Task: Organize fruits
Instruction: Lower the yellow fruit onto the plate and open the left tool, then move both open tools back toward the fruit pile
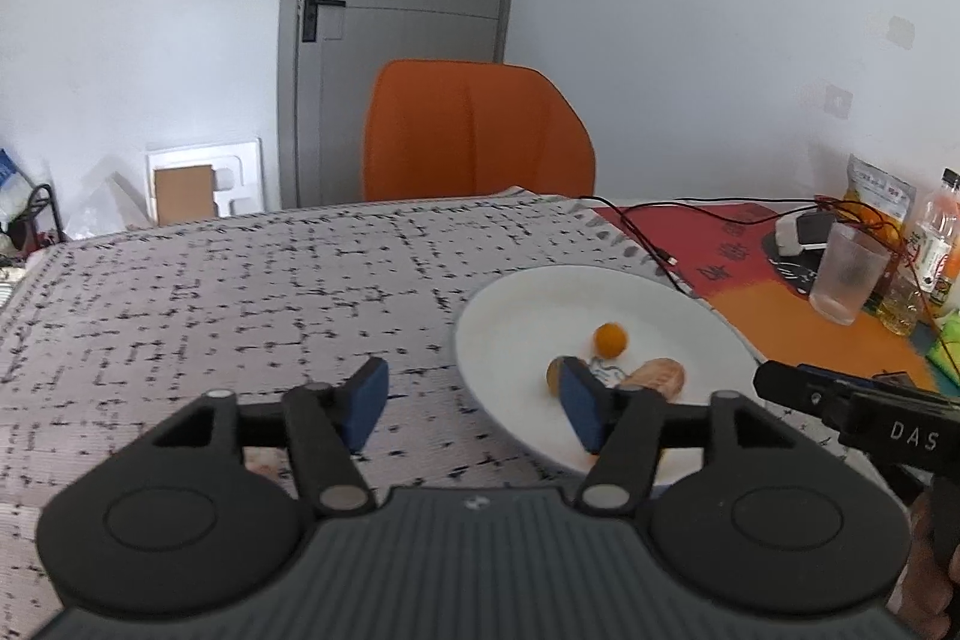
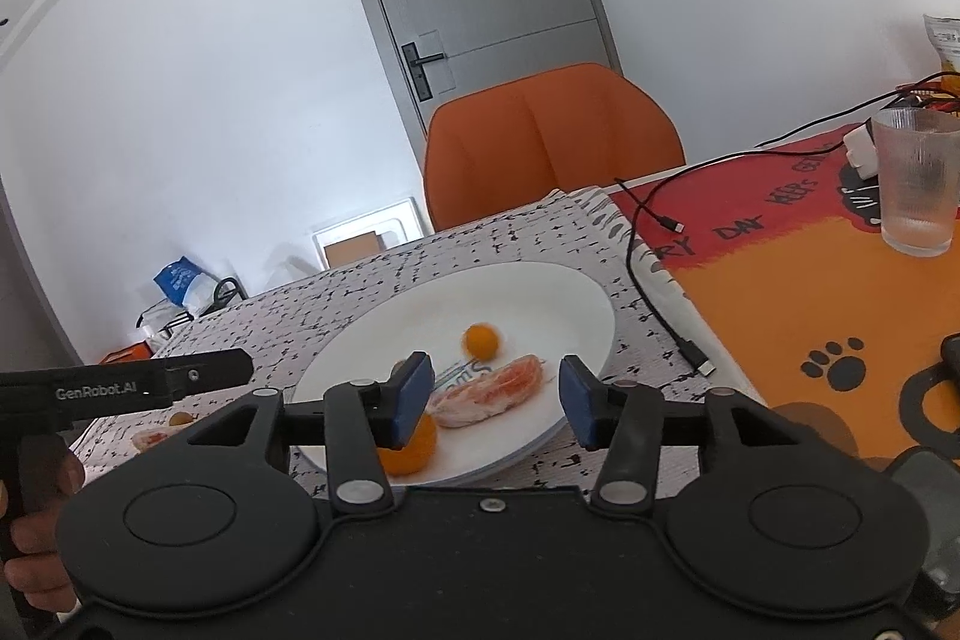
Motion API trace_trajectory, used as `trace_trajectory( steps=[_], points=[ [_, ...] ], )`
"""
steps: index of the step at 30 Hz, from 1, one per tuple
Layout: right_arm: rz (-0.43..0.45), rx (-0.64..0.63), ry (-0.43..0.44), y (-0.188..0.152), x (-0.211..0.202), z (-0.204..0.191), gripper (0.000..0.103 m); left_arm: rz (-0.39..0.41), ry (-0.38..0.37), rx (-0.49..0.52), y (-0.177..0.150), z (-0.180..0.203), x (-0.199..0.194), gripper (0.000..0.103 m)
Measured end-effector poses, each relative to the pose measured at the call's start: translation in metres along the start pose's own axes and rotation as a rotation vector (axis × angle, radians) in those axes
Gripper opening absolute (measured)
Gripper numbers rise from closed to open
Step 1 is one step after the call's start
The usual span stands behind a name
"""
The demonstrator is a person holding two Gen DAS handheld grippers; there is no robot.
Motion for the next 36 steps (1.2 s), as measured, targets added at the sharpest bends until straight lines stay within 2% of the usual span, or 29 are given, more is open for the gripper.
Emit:
trace_trajectory(
  steps=[1,3,8,11,13,16,36],
  points=[
    [0.000,-0.004,-0.002,0.000,0.000,-0.001,0.055,-0.001,0.010,0.002,-0.001,-0.003,-0.002,0.068],
    [0.002,-0.008,-0.007,0.000,-0.001,-0.004,0.061,-0.004,0.030,-0.001,-0.002,-0.010,-0.006,0.082],
    [-0.004,-0.017,0.011,-0.002,-0.004,-0.012,0.077,-0.004,0.096,-0.031,-0.009,-0.031,-0.015,0.086],
    [-0.013,-0.020,0.017,-0.002,-0.003,-0.017,0.085,-0.002,0.116,-0.044,-0.011,-0.041,-0.022,0.087],
    [-0.012,-0.023,0.021,-0.002,-0.003,-0.021,0.095,0.004,0.124,-0.050,-0.011,-0.045,-0.026,0.090],
    [-0.002,-0.026,0.033,0.000,-0.005,-0.027,0.102,0.010,0.132,-0.051,-0.011,-0.049,-0.031,0.093],
    [-0.017,-0.044,0.052,-0.004,-0.009,-0.051,0.103,0.045,0.167,-0.105,-0.020,-0.080,-0.065,0.094]
  ],
)
Point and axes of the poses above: each gripper's, at about its wrist camera, not at the fingertips, and x roughly the way its jaws point, z to its right, y to its top, the point moved 9 cm from there along x, roughly the way its jaws point, and after that the axes turned 7 degrees about -y, right-handed, at the moved point
